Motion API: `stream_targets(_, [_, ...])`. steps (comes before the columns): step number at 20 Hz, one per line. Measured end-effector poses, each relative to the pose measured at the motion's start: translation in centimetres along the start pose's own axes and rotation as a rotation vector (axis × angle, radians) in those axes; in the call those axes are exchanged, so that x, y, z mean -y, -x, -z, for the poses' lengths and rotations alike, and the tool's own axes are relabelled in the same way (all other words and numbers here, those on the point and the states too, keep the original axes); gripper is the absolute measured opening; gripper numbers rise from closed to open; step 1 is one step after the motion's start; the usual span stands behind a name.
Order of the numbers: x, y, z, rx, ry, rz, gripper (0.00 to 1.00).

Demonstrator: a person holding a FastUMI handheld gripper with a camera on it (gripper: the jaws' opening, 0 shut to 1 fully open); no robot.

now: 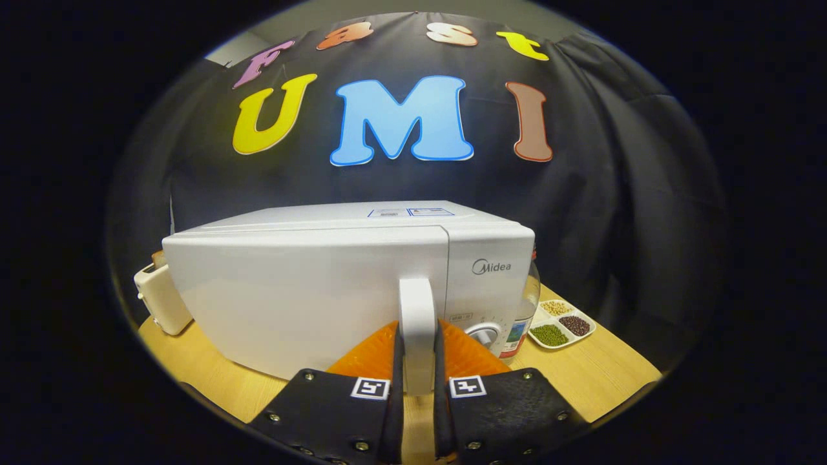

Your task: Open the microwave, put the food inside, and close the microwave door.

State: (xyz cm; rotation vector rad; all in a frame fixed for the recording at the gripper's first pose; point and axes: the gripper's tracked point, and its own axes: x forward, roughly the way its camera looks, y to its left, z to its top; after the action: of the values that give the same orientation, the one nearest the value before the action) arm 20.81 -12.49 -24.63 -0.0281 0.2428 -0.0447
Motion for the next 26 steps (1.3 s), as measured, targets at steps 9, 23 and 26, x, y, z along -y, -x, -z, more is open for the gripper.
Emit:
stream_targets(9, [-0.5, 5.2, 1.3, -0.009, -0.028, 0.038, 0.1])
stream_targets(23, [-13.3, 23.8, 6.7, 0.181, 0.075, -0.26, 0.09])
stream_targets(26, [-17.5, 26.1, 7.5, 0.23, 0.014, -0.282, 0.09])
